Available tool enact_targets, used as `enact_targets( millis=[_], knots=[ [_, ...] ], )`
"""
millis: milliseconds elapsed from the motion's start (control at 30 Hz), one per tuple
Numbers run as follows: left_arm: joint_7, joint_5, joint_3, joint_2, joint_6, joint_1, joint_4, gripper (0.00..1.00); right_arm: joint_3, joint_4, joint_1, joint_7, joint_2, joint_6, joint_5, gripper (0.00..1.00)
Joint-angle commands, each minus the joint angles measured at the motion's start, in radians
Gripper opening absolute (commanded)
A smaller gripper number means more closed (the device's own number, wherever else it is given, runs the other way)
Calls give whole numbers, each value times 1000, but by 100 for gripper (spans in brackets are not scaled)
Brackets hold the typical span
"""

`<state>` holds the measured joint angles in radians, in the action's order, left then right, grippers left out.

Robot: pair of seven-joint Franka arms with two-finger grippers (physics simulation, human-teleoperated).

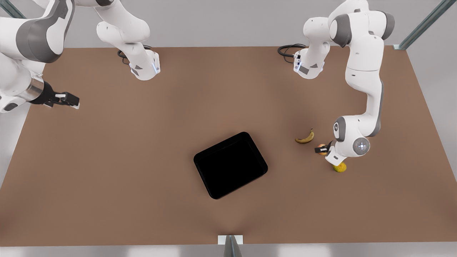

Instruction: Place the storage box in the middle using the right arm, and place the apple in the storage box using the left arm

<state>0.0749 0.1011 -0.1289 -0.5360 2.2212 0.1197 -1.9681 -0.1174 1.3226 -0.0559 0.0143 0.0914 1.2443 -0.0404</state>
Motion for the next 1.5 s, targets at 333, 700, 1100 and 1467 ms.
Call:
enact_targets(
  millis=[333,700,1100,1467],
  knots=[
    [40,0,6,-30,23,1,1,60,-1,4,1,53,8,-49,-4,100],
    [658,-4,71,-157,-385,336,693,60,-1,4,2,53,13,-45,-6,100],
    [956,2,167,-326,-238,432,880,100,-1,4,2,53,16,-43,-6,100],
    [-104,-87,-114,300,-980,251,752,100,-1,4,2,53,16,-43,-7,100]
  ],
)
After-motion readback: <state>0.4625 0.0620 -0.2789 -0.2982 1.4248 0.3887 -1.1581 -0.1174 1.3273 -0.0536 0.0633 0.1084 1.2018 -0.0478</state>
